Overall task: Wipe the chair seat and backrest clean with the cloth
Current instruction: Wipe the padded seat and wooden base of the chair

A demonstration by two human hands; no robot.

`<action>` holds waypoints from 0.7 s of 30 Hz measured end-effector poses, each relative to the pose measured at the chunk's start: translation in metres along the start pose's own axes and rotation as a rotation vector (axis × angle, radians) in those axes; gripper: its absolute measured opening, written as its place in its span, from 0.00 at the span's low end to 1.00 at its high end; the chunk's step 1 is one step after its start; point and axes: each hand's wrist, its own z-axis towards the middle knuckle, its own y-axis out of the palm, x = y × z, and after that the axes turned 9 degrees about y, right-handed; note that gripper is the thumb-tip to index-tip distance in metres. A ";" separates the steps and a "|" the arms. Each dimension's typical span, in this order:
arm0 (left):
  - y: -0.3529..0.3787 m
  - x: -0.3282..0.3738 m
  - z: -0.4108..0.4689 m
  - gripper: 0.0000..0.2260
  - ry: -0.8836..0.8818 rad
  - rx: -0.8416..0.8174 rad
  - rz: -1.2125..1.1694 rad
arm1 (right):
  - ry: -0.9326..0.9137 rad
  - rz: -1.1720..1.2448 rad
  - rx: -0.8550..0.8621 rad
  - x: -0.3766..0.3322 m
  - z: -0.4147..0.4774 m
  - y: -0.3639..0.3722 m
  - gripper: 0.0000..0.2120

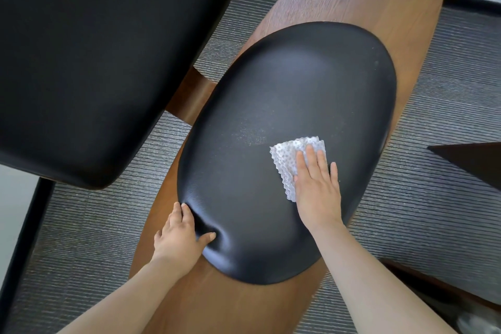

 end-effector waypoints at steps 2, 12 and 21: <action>0.001 0.000 0.000 0.41 -0.008 0.001 -0.014 | 0.018 0.002 0.007 0.008 0.001 -0.001 0.27; 0.003 0.003 0.003 0.41 -0.030 -0.009 -0.052 | 0.124 0.007 0.008 0.039 0.000 -0.008 0.35; 0.001 0.006 0.005 0.41 -0.044 -0.026 -0.050 | 0.363 0.281 0.075 0.083 -0.008 -0.021 0.22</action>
